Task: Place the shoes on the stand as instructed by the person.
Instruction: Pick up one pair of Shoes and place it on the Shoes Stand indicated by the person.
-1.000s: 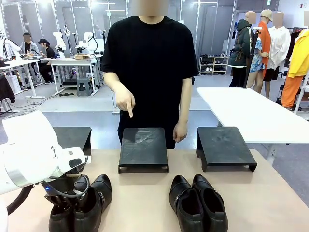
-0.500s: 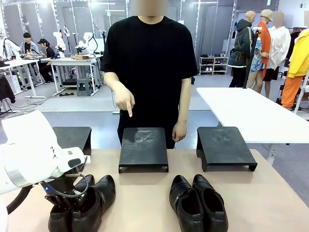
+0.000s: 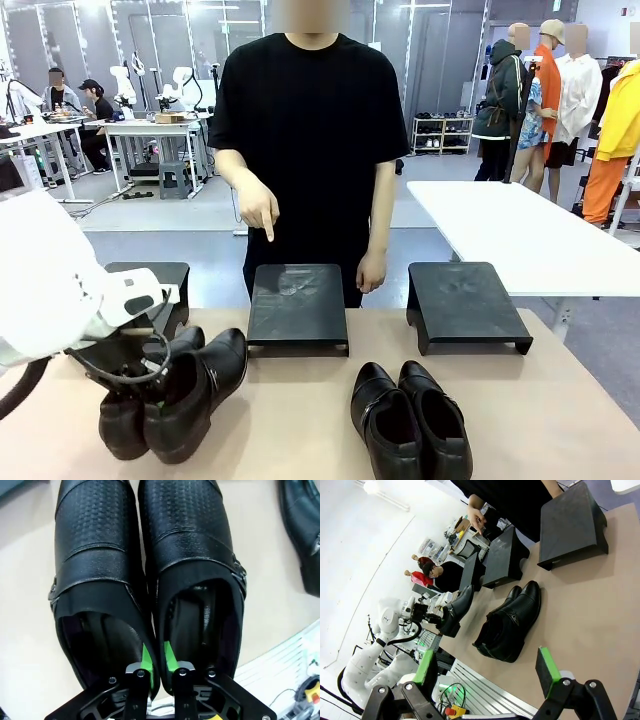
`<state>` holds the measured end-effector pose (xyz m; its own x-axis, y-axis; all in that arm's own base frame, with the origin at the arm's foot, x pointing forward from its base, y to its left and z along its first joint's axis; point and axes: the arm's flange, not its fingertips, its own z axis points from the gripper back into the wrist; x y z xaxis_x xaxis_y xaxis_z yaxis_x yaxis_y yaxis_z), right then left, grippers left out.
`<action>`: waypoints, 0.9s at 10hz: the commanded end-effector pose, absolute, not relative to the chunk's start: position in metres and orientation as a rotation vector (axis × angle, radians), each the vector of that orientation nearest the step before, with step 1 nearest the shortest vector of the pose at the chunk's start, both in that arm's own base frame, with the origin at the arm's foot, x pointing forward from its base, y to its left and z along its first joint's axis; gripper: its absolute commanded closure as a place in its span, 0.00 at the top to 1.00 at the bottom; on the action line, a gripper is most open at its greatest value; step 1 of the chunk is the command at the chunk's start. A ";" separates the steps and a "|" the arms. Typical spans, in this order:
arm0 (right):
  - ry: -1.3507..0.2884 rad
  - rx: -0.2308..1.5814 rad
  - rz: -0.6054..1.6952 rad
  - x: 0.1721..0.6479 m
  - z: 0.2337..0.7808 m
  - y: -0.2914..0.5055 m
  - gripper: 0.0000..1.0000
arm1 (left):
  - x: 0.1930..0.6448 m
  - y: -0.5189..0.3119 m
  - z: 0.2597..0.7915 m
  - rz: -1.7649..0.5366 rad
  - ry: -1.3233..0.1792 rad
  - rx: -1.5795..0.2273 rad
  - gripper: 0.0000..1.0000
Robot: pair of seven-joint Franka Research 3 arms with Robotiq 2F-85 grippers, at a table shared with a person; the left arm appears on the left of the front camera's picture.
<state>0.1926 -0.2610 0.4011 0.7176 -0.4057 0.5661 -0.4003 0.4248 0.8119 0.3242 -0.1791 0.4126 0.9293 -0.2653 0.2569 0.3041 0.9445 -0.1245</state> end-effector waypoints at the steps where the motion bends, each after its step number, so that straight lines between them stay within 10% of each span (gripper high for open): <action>1: -0.847 1.169 0.009 0.192 0.402 -0.261 1.00 | 0.323 -0.180 0.437 -0.332 -0.276 -0.166 0.00; 9: -0.847 1.169 0.009 0.192 0.402 -0.261 1.00 | 0.376 -0.250 0.490 -0.359 -0.397 -0.169 0.00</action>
<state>0.1925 -0.2611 0.4012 0.7173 -0.4060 0.5662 -0.4004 0.4248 0.8119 0.3568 -0.2326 0.4772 0.8766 -0.3282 0.3520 0.3841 0.9178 -0.1009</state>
